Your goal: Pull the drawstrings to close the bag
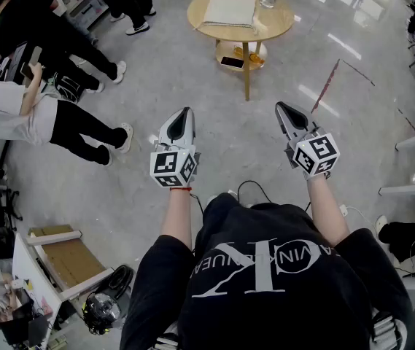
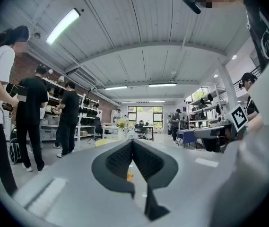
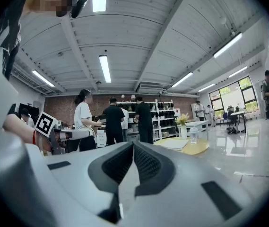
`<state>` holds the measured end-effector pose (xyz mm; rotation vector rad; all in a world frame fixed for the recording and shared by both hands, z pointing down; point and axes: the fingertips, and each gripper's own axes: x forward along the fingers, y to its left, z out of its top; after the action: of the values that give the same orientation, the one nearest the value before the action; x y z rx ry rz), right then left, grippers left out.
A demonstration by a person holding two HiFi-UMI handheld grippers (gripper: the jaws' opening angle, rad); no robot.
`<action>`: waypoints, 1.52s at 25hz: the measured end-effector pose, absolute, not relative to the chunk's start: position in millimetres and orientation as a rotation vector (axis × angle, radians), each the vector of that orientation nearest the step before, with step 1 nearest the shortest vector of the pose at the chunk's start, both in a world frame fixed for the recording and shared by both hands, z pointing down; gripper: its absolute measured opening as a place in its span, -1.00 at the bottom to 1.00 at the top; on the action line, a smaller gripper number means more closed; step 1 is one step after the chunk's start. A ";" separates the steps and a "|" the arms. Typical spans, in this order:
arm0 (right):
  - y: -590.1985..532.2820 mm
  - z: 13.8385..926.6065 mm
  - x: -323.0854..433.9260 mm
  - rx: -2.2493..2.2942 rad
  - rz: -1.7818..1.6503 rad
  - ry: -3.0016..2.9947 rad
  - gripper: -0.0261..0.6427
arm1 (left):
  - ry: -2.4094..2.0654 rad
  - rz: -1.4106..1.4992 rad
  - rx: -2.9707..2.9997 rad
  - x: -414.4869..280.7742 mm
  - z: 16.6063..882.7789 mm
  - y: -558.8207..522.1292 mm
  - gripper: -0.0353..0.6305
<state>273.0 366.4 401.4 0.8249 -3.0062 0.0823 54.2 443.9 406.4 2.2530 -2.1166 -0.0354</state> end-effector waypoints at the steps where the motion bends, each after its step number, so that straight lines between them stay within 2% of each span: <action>1: 364.2 401.8 272.1 0.828 0.083 -3.006 -0.86 | -2.116 -0.022 2.253 52.7 407.6 441.5 -0.86; 16: 331.6 409.2 255.9 0.823 0.105 -3.012 -0.86 | -2.117 0.027 2.234 29.8 415.6 415.1 -0.86; 32: 159.0 428.8 170.2 1.005 0.229 -2.910 -0.86 | -1.927 0.053 2.331 -68.5 434.8 213.4 -0.84; 33: 148.4 429.8 165.8 1.019 0.242 -2.903 -0.85 | -1.906 0.055 2.344 -72.4 435.2 200.3 -0.81; 35: 130.0 431.4 157.6 1.039 0.267 -2.892 -0.64 | -1.864 0.062 2.366 -78.9 437.4 176.7 -0.59; 38: 108.4 436.8 146.1 1.069 0.285 -2.869 -0.61 | -1.807 0.064 2.393 -88.8 442.6 148.9 -0.58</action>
<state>146.1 108.4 436.8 1.0689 -2.8691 0.2850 -88.8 148.9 442.6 2.3932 -1.8069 0.0639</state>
